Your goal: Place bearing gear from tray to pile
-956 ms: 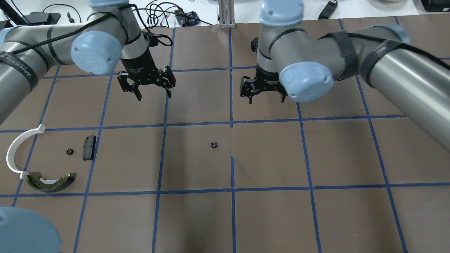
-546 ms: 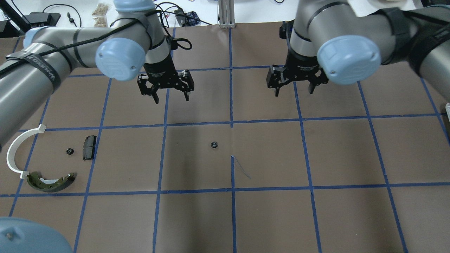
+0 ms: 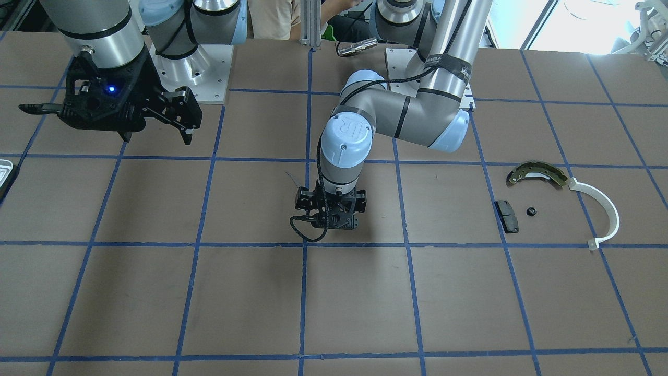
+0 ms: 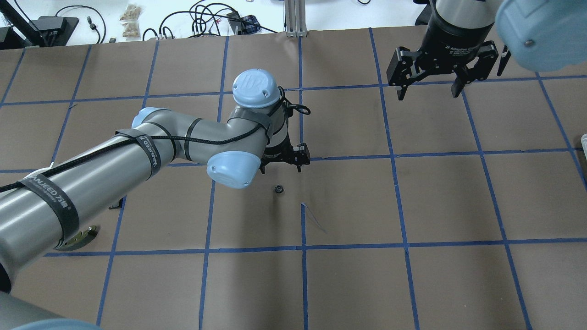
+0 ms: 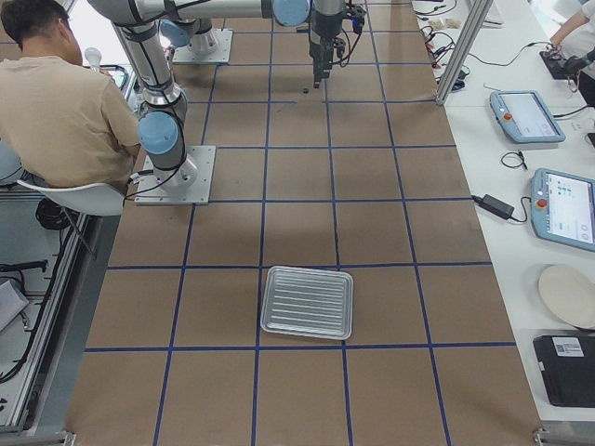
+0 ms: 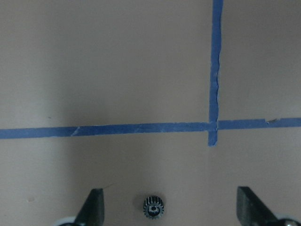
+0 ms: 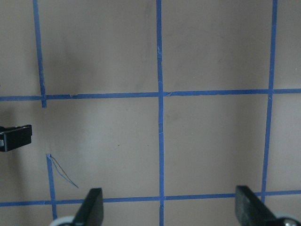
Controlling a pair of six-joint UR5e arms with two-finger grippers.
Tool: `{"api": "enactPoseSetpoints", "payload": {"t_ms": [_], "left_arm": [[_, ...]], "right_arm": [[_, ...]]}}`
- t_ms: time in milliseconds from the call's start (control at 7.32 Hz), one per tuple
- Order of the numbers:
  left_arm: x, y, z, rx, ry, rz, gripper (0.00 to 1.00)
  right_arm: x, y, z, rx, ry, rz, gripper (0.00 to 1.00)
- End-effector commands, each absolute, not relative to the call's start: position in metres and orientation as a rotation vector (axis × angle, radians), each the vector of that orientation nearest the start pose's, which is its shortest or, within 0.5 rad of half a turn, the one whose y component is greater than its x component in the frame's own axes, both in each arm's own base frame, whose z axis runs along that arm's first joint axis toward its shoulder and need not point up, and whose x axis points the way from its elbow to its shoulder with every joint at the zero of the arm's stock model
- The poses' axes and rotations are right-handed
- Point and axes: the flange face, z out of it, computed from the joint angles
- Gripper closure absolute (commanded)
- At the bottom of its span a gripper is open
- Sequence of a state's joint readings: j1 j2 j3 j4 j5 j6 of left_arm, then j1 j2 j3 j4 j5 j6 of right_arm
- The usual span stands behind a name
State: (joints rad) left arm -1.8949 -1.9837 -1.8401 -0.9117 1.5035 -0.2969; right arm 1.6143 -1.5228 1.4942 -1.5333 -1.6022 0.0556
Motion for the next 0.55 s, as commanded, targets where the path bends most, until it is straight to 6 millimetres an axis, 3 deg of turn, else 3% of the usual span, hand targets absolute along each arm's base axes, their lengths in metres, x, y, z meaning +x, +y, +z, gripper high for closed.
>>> {"api": "enactPoseSetpoints", "payload": {"t_ms": [0,137,410], "left_arm": [[-0.308,-0.473,0.191,0.060,3.201,0.069,0.00],[-0.307,-0.474,0.182,0.057,3.194,0.086,0.00],[-0.306,-0.478,0.175,0.049,3.195,0.094,0.17]], "right_arm": [[0.158,-0.500,0.490,-0.032,3.172,0.085,0.00],[0.157,-0.495,0.485,-0.107,3.173,0.154,0.00],[0.158,-0.496,0.484,-0.112,3.172,0.150,0.00]]}}
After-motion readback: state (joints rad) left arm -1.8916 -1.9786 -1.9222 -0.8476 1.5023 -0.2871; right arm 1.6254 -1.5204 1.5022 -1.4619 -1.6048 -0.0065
